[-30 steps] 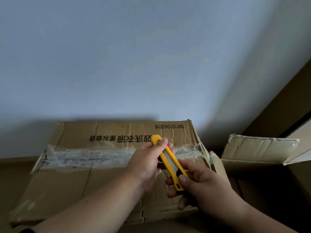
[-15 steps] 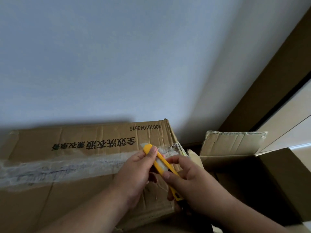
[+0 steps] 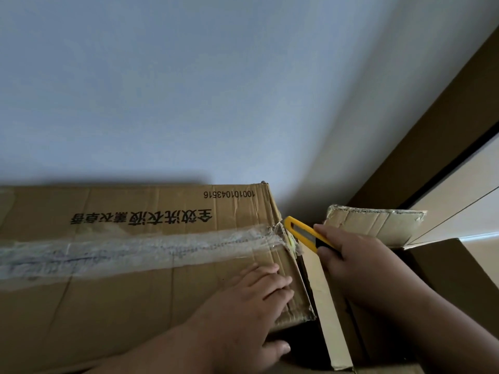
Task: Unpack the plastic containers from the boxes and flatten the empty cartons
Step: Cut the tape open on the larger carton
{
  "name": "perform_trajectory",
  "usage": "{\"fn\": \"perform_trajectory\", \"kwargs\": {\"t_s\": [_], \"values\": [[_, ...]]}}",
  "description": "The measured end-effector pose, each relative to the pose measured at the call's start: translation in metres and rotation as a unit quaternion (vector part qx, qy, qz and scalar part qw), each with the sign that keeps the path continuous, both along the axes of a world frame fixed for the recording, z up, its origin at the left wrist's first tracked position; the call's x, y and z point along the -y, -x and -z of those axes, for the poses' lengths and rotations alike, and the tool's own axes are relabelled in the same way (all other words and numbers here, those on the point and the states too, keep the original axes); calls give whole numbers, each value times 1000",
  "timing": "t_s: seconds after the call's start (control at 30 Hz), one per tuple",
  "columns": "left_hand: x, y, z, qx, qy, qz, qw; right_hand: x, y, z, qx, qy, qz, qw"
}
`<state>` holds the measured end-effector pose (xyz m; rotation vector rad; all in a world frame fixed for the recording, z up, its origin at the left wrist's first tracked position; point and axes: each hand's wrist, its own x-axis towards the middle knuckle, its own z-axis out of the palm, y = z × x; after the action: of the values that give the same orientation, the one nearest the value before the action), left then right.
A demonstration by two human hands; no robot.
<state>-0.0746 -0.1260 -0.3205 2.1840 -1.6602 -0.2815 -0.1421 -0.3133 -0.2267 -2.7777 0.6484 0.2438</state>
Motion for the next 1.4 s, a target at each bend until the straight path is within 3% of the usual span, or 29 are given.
{"fn": "perform_trajectory", "kwargs": {"t_s": [0.17,0.33,0.7,1.4], "values": [[-2,-4,-9,-52,-7,-82,995,3,-3,3,16,4,-12,1000],[-7,-22,-1,17,-28,-162,986,6,-2,4,26,19,-20,999],[-7,-23,3,2,-31,-154,988,-7,-10,8,26,79,-40,996],[-3,-18,3,27,-64,-146,987,-13,4,-24,-98,137,-129,977]]}}
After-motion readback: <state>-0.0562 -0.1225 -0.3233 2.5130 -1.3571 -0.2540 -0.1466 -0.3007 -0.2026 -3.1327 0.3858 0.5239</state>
